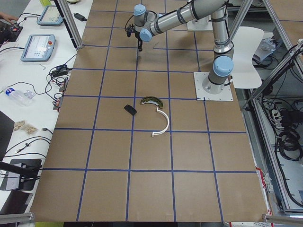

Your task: Place bearing gear from tray to pile

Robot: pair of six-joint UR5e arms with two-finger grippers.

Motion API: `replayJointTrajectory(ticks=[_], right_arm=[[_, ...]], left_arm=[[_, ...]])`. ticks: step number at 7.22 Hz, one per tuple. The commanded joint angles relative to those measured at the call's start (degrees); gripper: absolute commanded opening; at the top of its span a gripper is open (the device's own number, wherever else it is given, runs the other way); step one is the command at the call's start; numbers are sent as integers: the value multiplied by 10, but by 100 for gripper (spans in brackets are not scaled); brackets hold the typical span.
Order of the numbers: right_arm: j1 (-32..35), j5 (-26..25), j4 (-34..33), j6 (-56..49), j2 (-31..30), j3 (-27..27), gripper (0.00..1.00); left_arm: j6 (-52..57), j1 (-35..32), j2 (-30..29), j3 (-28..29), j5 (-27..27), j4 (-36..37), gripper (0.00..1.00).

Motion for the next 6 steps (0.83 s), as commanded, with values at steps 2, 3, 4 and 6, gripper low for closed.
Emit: replayJointTrajectory(ticks=[2, 3, 4, 6], right_arm=[[181, 2, 37, 325, -181, 158, 0], [262, 7, 32, 437, -194, 178, 0], [355, 19, 21, 556, -189, 175, 0], [442, 70, 6, 672, -135, 129, 0]], left_arm=[[195, 175, 51, -41, 5, -3, 0], [261, 230, 45, -41, 16, 0, 0], [347, 289, 37, -39, 22, 14, 0], [484, 368, 20, -41, 21, 50, 0]])
